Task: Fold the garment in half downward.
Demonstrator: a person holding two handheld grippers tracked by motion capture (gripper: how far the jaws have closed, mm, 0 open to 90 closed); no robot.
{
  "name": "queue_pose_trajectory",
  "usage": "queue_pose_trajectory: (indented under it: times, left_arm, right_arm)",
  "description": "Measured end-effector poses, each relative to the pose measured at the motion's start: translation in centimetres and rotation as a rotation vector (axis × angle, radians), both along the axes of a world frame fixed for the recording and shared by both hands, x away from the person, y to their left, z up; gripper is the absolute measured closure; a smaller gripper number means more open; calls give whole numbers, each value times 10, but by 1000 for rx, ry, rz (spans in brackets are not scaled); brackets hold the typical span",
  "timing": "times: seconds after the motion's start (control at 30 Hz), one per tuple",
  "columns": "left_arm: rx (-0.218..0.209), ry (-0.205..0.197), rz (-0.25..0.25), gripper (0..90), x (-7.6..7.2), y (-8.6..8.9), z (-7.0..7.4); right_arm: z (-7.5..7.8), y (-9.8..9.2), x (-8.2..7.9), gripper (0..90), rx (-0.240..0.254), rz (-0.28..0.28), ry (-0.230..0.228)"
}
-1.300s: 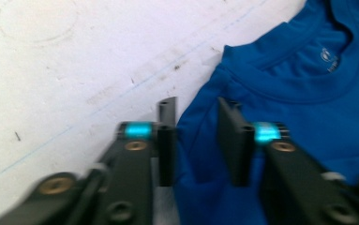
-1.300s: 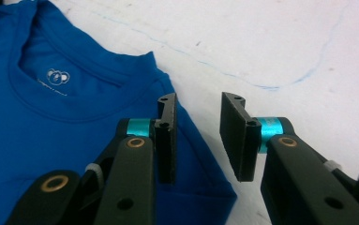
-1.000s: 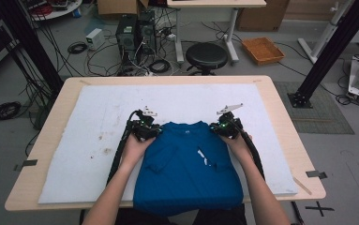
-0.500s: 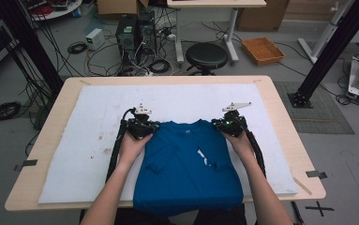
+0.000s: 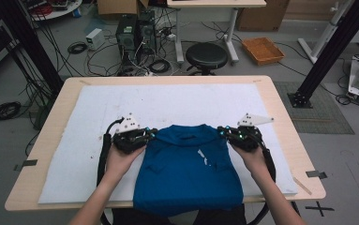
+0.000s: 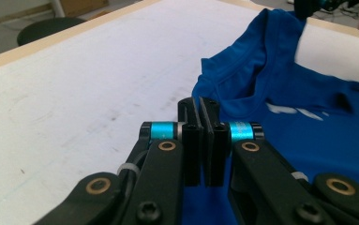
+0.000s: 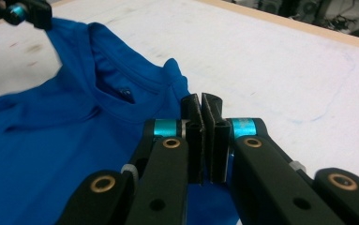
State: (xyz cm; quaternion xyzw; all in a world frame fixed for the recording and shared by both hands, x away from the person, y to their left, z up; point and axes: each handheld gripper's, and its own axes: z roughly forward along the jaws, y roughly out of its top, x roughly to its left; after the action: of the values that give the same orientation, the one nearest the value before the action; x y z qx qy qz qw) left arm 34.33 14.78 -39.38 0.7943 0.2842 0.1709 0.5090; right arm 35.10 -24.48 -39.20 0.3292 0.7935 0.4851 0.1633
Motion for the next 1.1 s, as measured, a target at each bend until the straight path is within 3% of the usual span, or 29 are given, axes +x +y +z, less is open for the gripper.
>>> queue_pose_trajectory:
  times: [0.07,0.1,0.13,0.2,0.23,0.4,0.43,0.5,0.57,0.6,0.67,0.73,0.77,0.8,0.83,0.87,0.93,0.97,1.0,1.03,1.07,1.1]
  left_arm:
    - [5,-17,-37,877,-24,2,-1]
    - [5,-17,-37,877,-24,2,-1]
    - [14,-26,-53,877,-39,4,-5]
    - [17,-30,-61,877,-47,5,-8]
    - [25,-31,-77,877,-61,7,-14]
    - [71,-26,-136,874,-89,9,-27]
    - [107,-14,-171,867,-102,8,-34]
    - [118,-3,-178,834,-107,7,-37]
    - [119,22,-191,697,-118,6,-39]
    - [114,20,-216,678,-124,6,-37]
    - [114,13,-217,613,-126,5,-35]
    - [116,6,-196,562,-124,4,-30]
    - [106,7,-179,562,-120,4,-27]
    - [91,4,-154,535,-114,5,-25]
    - [71,-1,-126,535,-107,7,-23]
    - [48,0,-95,535,-97,9,-21]
    - [-2,16,-19,519,-75,13,-19]
    - [-31,50,43,518,-52,16,-20]
    - [-31,50,43,517,-52,16,-20]
    - [-43,68,72,512,-42,17,-22]
    - [-39,95,101,512,-33,17,-25]
    - [1,163,138,512,-19,16,-32]
  right_arm:
    - [-1,-1,-17,885,-13,21,-19]
    - [-1,-1,-17,885,-13,21,-19]
    - [-4,-1,-36,884,-27,38,-29]
    - [-9,-2,-53,884,-60,50,-44]
    - [-11,-4,-62,884,-65,51,-43]
    - [-24,-10,-98,882,-115,90,-23]
    - [-26,-11,-104,877,-135,93,-16]
    - [-28,-12,-110,868,-147,96,-17]
    - [-29,-15,-120,824,-168,109,-41]
    - [-25,-18,-126,807,-162,105,-48]
    - [-20,-22,-127,763,-156,84,-62]
    - [-18,-23,-125,753,-149,70,-59]
    - [-17,-24,-120,723,-141,54,-58]
    - [-16,-26,-107,643,-122,-7,-40]
    - [-16,-26,-107,643,-122,-7,-40]
    - [-18,-26,-89,584,-93,-68,-8]
    - [-21,-24,-71,551,-78,-138,21]
    - [-23,-23,-61,548,-69,-156,43]
    - [-23,-23,-61,548,-69,-156,43]
    - [-29,-22,-45,517,-58,-200,89]
    - [-32,-21,-39,517,-53,-206,118]
    - [-35,-21,-34,517,-46,-216,148]
